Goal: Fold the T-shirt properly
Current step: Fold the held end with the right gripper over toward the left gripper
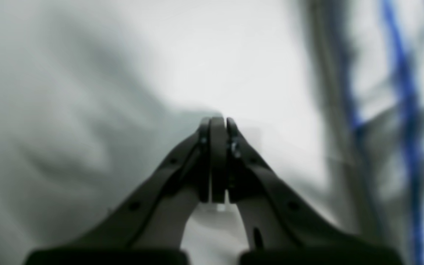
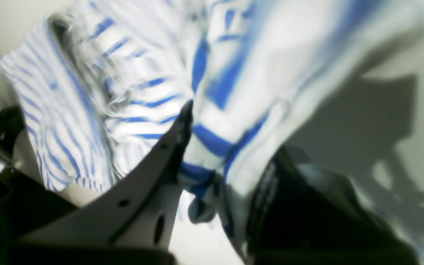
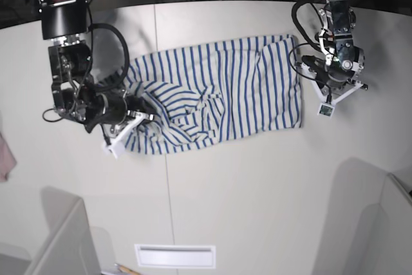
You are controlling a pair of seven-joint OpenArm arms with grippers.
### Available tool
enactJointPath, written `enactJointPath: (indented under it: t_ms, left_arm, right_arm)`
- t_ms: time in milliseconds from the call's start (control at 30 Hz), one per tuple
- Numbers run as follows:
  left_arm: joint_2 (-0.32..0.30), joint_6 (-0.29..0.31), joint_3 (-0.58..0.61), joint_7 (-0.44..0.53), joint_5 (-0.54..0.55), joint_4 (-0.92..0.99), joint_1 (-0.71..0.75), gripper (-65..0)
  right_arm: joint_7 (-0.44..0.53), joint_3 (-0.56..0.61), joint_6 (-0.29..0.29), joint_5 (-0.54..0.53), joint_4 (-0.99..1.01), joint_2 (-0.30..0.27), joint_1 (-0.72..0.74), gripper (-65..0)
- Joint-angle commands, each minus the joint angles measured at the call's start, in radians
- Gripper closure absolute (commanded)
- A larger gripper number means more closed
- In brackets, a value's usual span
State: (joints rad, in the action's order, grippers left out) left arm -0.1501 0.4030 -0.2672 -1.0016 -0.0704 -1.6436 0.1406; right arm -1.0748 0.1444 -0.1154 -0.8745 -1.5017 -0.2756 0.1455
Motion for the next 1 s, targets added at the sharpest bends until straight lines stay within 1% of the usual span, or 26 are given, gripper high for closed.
enactJointPath:
  t_ms: [0, 133, 200, 233, 367, 600, 633, 733, 767, 800, 967]
  left_arm:
    - [0.011, 0.01, 0.007, -0.006, 0.019, -0.005, -0.006, 0.0]
    - [0.045, 0.01, 0.022, -0.01, 0.019, -0.002, -0.032, 0.0]
    - [0.048, 0.01, 0.059, -0.01, 0.019, -0.002, -0.039, 0.0]
    - [0.048, 0.01, 0.081, -0.01, 0.019, -0.002, -0.039, 0.0]
    - [0.048, 0.01, 0.153, -0.01, 0.019, -0.011, -0.039, 0.0]
    - [0.043, 0.01, 0.161, -0.01, 0.019, -0.014, -0.028, 0.0]
    - [0.043, 0.01, 0.161, -0.01, 0.019, -0.014, -0.028, 0.0]
    - [0.04, 0.01, 0.159, -0.01, 0.019, -0.017, -0.005, 0.0]
    - [0.039, 0.01, 0.159, -0.01, 0.019, -0.02, 0.001, 0.0]
    - [0.036, 0.01, 0.159, -0.01, 0.019, -0.03, 0.006, 0.0]
    - [-0.001, 0.01, 0.147, -0.01, 0.021, -0.094, 0.058, 0.0]
  right_arm:
    - [0.011, 0.017, -0.016, -0.012, -0.046, -0.011, 0.021, 0.0]
    - [0.017, 0.119, -0.125, -0.018, -0.159, -0.004, 0.021, 0.0]
    - [0.011, 0.159, -0.18, -0.013, -0.216, 0.02, 0.021, 0.0]
    - [0.011, 0.174, -0.195, -0.013, -0.234, 0.028, 0.021, 0.0]
    - [0.011, 0.238, -0.205, -0.013, -0.285, 0.059, 0.021, 0.0]
    - [0.011, 0.329, -0.209, -0.012, -0.379, 0.108, 0.021, 0.0]
    - [0.011, 0.335, -0.221, -0.012, -0.382, 0.117, 0.021, 0.0]
    - [0.011, 0.384, -0.298, -0.012, -0.38, 0.157, 0.027, 0.0]
    - [0.011, 0.403, -0.31, -0.012, -0.377, 0.167, 0.035, 0.0]
    - [0.011, 0.419, -0.321, -0.012, -0.366, 0.177, 0.05, 0.0]
    - [0.018, 0.492, -0.329, -0.01, -0.247, 0.233, 0.101, 0.0]
